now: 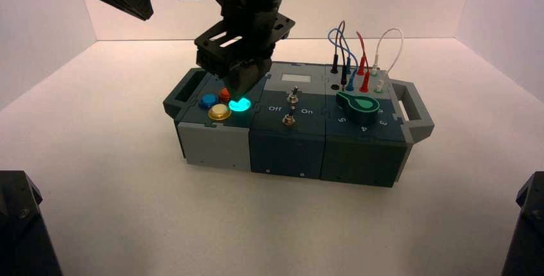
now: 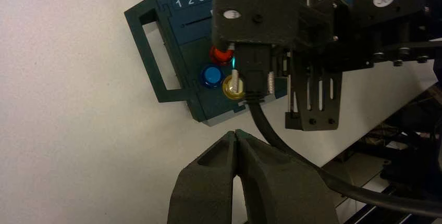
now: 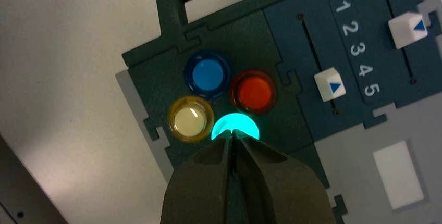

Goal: Push the green button with the right gripper.

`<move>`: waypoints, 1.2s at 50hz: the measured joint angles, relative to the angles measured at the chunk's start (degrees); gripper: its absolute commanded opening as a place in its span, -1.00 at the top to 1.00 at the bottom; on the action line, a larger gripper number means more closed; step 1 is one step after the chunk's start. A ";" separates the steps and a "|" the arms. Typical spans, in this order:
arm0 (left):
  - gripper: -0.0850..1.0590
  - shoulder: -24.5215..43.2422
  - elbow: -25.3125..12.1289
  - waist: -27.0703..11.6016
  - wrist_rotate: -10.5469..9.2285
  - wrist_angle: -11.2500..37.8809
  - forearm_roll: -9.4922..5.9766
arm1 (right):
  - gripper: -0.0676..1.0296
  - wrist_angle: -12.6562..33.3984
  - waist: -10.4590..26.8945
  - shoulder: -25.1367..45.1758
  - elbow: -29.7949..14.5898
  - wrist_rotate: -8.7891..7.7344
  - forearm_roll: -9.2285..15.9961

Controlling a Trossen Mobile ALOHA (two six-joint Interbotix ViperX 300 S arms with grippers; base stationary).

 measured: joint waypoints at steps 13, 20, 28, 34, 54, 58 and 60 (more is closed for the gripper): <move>0.91 -0.18 0.00 0.00 0.26 0.09 0.00 | 0.92 0.44 -0.18 -0.09 0.00 0.00 0.00; 0.91 -0.09 -0.09 0.00 0.62 0.53 0.09 | 0.92 1.41 -0.88 -0.62 0.18 0.00 -0.26; 0.91 0.26 -0.53 0.00 2.46 1.05 0.09 | 0.92 4.57 -1.85 -1.58 0.35 -0.26 -0.53; 0.91 0.53 -0.62 0.00 3.16 1.14 0.09 | 0.92 7.82 -1.49 -3.60 0.26 -0.53 -0.53; 0.91 1.14 -1.67 0.00 3.25 2.37 0.18 | 0.92 13.01 -1.76 -12.48 1.93 -1.76 -0.62; 0.91 1.23 -1.67 0.00 3.25 2.37 0.18 | 0.92 13.18 -1.76 -12.74 2.29 -1.76 -0.62; 0.91 1.41 -1.67 0.00 3.25 2.37 0.18 | 0.92 13.54 -1.76 -12.83 2.46 -1.76 -0.62</move>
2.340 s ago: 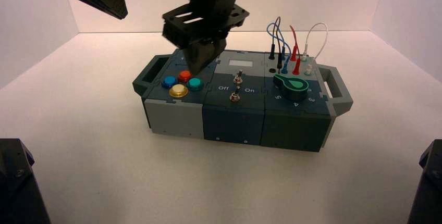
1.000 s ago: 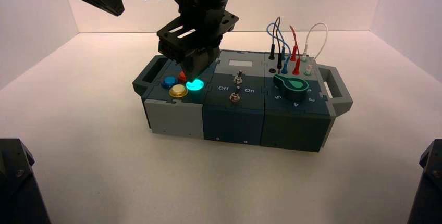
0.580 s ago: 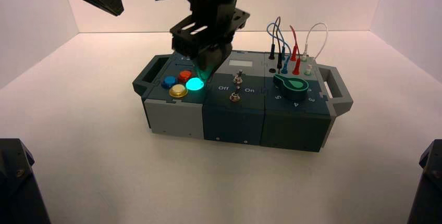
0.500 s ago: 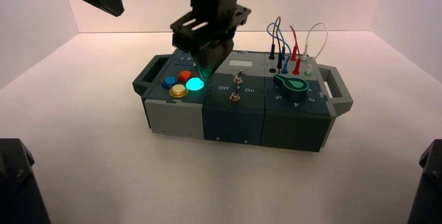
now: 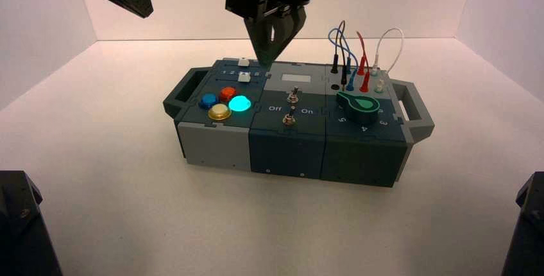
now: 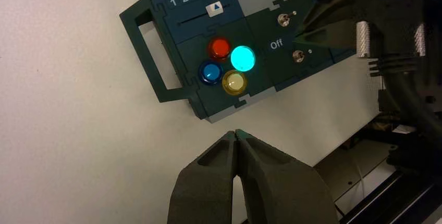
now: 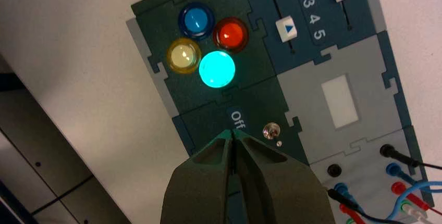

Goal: Push the green button with the right gripper.

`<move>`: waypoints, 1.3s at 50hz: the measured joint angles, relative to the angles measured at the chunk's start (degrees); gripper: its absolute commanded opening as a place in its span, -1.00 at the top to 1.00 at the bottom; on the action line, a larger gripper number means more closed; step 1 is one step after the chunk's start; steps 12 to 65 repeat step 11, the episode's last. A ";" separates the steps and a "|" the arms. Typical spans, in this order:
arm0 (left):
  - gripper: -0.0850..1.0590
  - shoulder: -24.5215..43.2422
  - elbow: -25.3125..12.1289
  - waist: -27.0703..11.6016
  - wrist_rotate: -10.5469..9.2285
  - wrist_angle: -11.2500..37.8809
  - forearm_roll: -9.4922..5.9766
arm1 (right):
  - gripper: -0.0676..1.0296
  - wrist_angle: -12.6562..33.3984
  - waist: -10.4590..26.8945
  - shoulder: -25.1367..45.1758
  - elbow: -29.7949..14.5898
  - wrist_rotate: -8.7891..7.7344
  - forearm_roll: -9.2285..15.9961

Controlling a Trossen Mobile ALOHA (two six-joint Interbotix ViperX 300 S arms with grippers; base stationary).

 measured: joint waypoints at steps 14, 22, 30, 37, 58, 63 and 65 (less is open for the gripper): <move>0.91 1.23 0.00 0.00 0.00 0.00 0.00 | 0.92 1.05 0.09 0.00 0.26 0.00 0.00; 0.91 1.23 0.00 0.00 0.00 0.00 0.00 | 0.92 1.05 0.09 0.00 0.26 0.00 0.00; 0.91 1.23 0.00 0.00 0.00 0.00 0.00 | 0.92 1.05 0.09 0.00 0.26 0.00 0.00; 0.91 1.23 0.00 0.00 0.00 0.00 0.00 | 0.92 1.05 0.09 0.00 0.26 0.00 0.00; 0.91 1.23 0.00 0.00 0.00 0.00 0.00 | 0.92 1.05 0.09 0.00 0.26 0.00 0.00; 0.91 1.23 0.00 0.00 0.00 0.00 0.00 | 0.92 1.05 0.09 0.00 0.26 0.00 0.00; 0.91 1.23 0.00 0.00 0.00 0.00 0.00 | 0.92 1.05 0.09 0.00 0.26 0.00 0.00</move>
